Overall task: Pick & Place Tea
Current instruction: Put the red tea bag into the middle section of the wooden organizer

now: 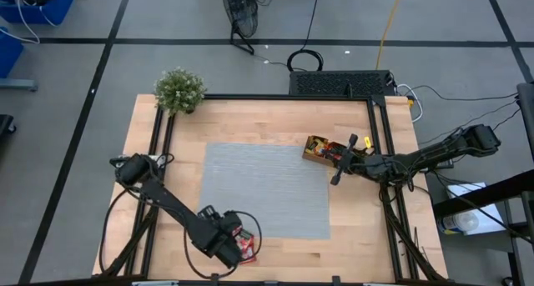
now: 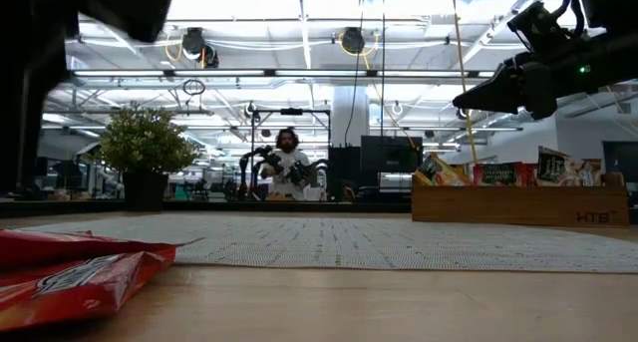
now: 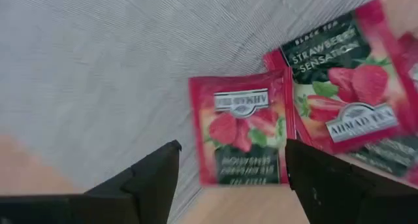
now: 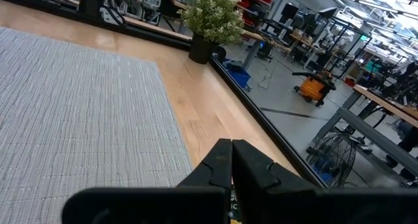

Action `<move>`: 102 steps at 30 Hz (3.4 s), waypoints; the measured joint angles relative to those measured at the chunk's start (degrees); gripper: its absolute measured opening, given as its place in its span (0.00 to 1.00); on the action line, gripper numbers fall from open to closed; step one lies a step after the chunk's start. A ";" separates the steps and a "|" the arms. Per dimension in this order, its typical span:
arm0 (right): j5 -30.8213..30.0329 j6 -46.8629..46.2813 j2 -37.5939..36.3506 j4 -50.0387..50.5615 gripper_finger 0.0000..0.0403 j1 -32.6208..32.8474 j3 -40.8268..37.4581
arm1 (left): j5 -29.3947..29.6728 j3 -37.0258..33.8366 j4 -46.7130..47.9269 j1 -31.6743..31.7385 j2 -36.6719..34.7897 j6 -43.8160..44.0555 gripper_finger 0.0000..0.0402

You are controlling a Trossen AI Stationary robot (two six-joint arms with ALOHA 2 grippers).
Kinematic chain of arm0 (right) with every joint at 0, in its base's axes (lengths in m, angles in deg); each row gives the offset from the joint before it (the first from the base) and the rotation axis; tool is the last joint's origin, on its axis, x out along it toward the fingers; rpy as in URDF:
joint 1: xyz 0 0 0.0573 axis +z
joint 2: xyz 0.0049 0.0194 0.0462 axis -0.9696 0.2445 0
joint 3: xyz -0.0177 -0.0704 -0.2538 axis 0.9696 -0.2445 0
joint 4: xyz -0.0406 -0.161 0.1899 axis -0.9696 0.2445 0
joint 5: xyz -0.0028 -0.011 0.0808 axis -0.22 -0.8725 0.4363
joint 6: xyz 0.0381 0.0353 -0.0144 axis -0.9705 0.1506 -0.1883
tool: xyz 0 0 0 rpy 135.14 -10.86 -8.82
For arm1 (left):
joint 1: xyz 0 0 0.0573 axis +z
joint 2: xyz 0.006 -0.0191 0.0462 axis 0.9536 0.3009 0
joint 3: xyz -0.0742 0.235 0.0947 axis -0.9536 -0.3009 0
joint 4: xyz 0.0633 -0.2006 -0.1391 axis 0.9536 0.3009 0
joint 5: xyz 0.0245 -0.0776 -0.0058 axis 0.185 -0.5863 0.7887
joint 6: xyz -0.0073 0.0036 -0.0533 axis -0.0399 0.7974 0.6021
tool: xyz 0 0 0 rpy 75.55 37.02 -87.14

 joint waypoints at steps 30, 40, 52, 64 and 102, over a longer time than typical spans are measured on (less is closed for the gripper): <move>0.00 -0.14 0.01 0.04 0.00 0.00 0.00 | -3.90 -12.66 -19.67 2.43 -0.16 -9.53 0.12; 0.00 -0.13 0.00 0.04 0.00 0.00 0.00 | -2.83 -9.38 -9.79 2.58 -0.15 -10.61 0.01; 2.58 -4.64 0.00 -0.44 0.00 -0.20 0.00 | 12.79 7.64 5.47 3.71 -0.08 -35.85 0.00; 30.01 -16.76 6.71 -13.03 0.02 -4.62 0.04 | 35.24 8.37 0.92 13.24 -0.14 -87.91 0.01; 61.52 -32.74 37.98 -31.45 0.39 -20.45 16.57 | 44.88 8.43 -30.83 21.22 0.15 -142.68 0.01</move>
